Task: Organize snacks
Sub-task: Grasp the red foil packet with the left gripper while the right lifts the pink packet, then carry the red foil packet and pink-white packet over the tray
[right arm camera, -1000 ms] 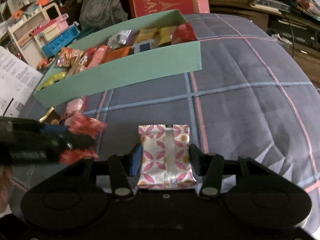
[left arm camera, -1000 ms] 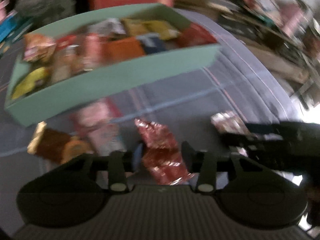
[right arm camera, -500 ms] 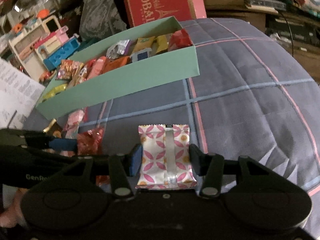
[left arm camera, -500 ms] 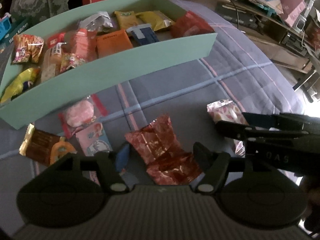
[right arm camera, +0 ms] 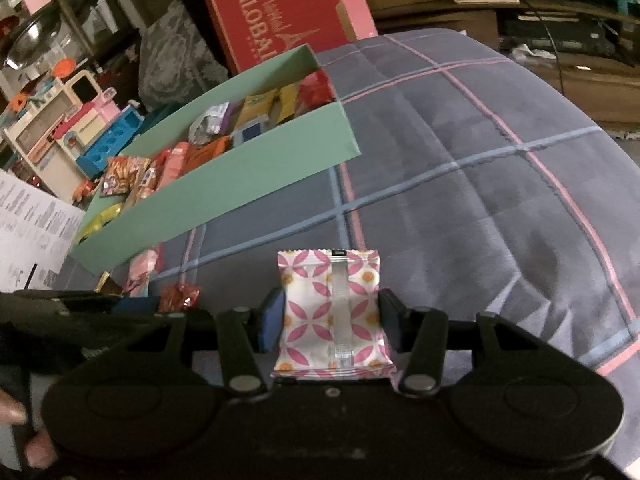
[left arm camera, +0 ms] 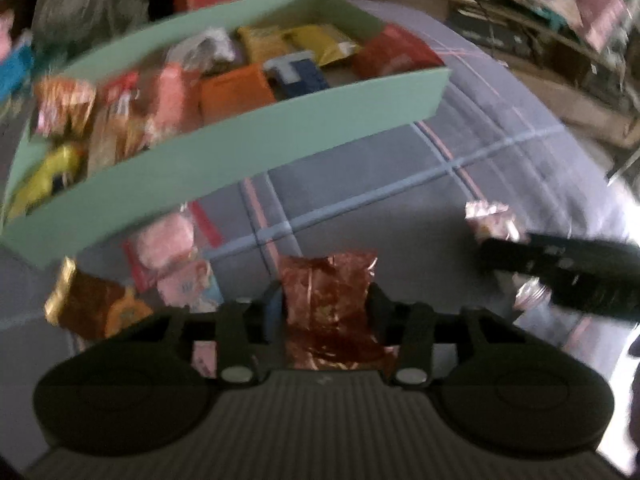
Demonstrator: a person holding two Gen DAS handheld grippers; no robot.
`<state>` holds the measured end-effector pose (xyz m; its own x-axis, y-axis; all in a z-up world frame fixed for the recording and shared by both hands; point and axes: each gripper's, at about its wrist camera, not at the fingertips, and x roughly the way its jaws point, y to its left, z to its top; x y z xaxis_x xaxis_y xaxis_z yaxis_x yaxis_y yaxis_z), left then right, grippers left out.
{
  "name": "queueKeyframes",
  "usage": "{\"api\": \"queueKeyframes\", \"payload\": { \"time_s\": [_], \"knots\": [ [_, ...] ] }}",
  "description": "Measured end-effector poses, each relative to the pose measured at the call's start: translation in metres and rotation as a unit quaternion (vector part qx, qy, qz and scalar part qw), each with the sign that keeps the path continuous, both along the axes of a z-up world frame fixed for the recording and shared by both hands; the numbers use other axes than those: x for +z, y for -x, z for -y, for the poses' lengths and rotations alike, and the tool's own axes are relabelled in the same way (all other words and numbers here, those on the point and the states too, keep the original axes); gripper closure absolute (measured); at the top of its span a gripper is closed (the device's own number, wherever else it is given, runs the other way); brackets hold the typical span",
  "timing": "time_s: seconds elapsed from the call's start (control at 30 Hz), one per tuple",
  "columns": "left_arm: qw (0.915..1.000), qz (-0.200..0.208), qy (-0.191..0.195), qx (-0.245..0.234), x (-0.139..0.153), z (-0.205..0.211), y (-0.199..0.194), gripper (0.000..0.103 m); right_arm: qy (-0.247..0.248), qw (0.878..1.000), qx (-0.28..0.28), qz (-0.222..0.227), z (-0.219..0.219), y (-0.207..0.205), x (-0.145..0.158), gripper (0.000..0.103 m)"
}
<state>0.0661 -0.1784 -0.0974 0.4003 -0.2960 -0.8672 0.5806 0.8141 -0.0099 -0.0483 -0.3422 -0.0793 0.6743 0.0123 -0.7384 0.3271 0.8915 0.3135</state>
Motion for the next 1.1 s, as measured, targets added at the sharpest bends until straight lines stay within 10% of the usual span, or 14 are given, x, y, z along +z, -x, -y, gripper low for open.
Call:
{"api": "queueKeyframes", "payload": {
  "time_s": [0.57,1.1],
  "knots": [
    [0.9949,0.035,0.071,0.063,0.057,-0.065,-0.042,0.066,0.02,0.999,0.036,0.032,-0.021,-0.041,0.045,0.053],
    [0.9851,0.071,0.077,0.136,0.084,-0.131,-0.172,0.066,0.051,0.987,0.14,0.063,-0.077,-0.207,0.096,0.053]
  ]
}}
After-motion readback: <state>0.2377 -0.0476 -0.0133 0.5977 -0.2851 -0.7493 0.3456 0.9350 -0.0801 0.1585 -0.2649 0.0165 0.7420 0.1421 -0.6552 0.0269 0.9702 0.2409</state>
